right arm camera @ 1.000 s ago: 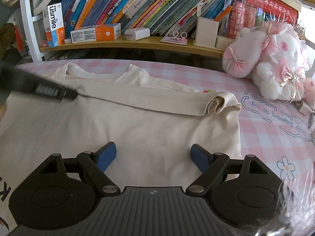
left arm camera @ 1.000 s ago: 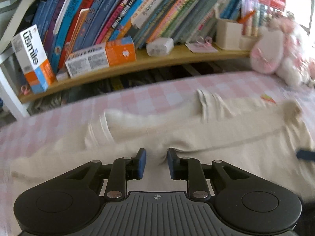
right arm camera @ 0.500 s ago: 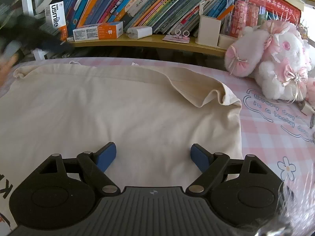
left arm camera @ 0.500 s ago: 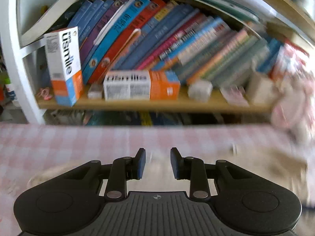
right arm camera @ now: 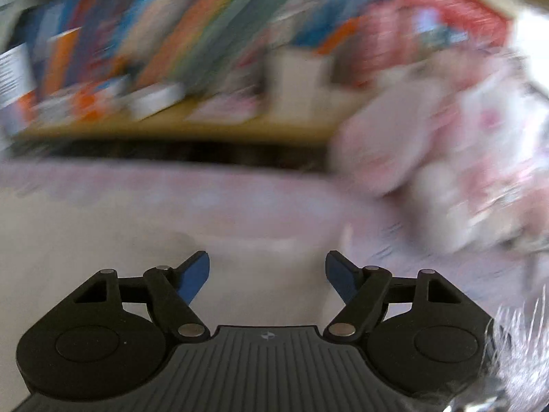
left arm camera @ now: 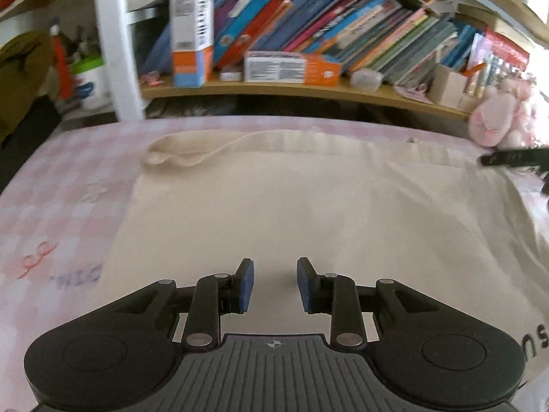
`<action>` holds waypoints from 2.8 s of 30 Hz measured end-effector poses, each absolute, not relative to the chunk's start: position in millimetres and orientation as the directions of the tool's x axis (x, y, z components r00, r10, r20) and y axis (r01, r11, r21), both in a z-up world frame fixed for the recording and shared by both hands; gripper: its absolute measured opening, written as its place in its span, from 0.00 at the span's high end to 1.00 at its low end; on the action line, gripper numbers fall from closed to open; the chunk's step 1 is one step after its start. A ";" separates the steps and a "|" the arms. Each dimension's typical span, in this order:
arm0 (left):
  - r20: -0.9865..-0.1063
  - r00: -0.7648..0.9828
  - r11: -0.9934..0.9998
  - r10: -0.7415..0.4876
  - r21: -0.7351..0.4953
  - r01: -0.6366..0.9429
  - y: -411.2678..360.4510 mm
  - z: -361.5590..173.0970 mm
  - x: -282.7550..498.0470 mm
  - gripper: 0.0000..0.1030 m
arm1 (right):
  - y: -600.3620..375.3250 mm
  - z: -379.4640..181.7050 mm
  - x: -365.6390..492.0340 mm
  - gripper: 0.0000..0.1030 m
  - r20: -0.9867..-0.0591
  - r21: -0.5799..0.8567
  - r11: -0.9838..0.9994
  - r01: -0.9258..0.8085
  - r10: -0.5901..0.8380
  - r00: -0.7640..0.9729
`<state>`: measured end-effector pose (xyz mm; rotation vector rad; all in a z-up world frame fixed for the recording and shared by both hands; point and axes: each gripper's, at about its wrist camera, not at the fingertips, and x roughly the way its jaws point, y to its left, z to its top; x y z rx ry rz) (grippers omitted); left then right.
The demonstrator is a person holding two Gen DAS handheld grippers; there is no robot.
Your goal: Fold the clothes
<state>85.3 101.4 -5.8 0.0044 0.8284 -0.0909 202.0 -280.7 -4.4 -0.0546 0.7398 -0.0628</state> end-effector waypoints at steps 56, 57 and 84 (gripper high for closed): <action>-0.674 0.713 0.331 -0.194 -0.729 -0.599 280.1 -31.6 -45.8 0.97 | -349.6 20.3 -41.8 0.93 -0.682 0.653 0.697 0.296 0.371 0.630; -0.675 0.714 0.362 -0.186 -0.722 -0.590 278.9 -28.1 -45.9 0.97 | -347.3 27.4 -44.5 0.93 -0.676 0.640 0.721 0.267 0.361 0.642; -0.693 0.698 0.485 -0.178 -0.679 -0.551 269.0 -28.2 -63.0 0.54 | -332.4 -0.9 -47.8 0.79 -0.805 0.407 0.880 0.243 0.221 0.551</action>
